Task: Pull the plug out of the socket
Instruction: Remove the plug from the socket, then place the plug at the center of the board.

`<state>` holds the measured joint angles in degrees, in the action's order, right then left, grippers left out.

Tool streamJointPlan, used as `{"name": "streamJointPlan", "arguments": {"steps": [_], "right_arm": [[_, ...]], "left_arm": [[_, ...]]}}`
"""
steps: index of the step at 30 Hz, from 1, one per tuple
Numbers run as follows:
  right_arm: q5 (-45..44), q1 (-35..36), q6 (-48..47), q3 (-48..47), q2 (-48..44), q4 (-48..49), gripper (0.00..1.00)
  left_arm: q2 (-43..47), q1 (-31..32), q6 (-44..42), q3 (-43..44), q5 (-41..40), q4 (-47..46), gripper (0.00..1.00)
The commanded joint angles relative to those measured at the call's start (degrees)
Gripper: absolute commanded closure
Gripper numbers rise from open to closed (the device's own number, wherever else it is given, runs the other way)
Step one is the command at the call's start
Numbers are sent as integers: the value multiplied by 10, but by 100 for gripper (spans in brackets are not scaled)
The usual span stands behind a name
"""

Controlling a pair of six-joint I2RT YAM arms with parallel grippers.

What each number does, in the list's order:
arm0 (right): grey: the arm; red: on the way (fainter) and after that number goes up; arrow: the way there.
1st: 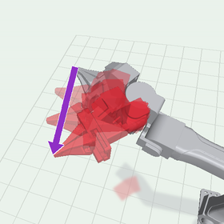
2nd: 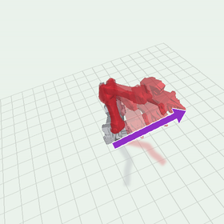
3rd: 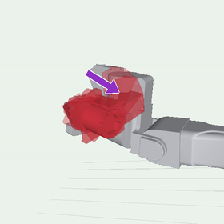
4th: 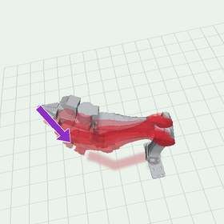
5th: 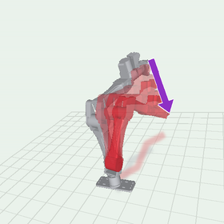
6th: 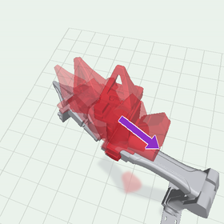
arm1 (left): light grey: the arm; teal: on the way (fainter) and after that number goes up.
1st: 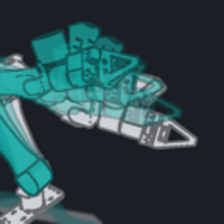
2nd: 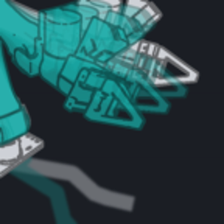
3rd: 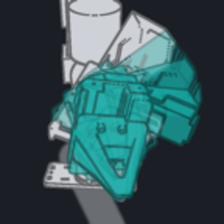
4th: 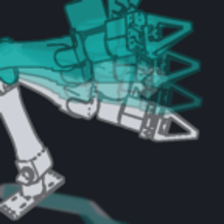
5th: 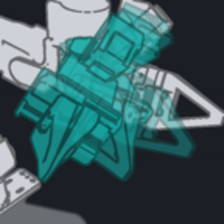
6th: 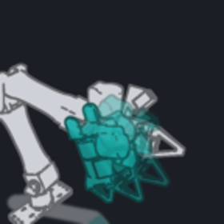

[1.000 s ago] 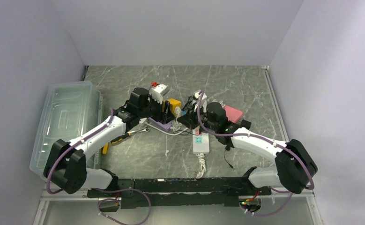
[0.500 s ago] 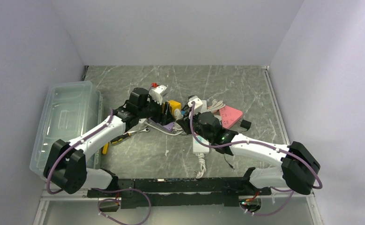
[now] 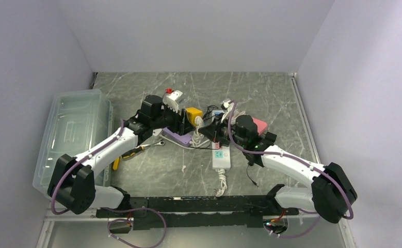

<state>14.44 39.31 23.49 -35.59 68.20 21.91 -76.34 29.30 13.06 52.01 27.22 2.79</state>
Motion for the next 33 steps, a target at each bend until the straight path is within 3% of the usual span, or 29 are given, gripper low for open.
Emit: {"name": "streamJointPlan", "arguments": {"steps": [1,5,12,16,23,28,33], "right_arm": [[-16,-21,2,-3,-19,45,100],[-68,6,-21,-3,-31,33,100],[-233,112,-85,10,-35,48,100],[-244,130,-76,20,-27,73,100],[-245,132,-71,11,-20,67,100],[-301,122,-54,-4,-24,18,100],[-283,41,14,-13,-19,-47,100]], "left_arm": [[18,-28,0,10,-24,7,100],[13,-34,8,14,-25,11,100],[12,-53,40,8,8,-14,100],[13,-60,54,3,23,-23,100],[19,-61,47,3,22,-23,100],[17,-61,33,10,1,-5,100],[-15,-62,11,39,-37,30,100]]}}
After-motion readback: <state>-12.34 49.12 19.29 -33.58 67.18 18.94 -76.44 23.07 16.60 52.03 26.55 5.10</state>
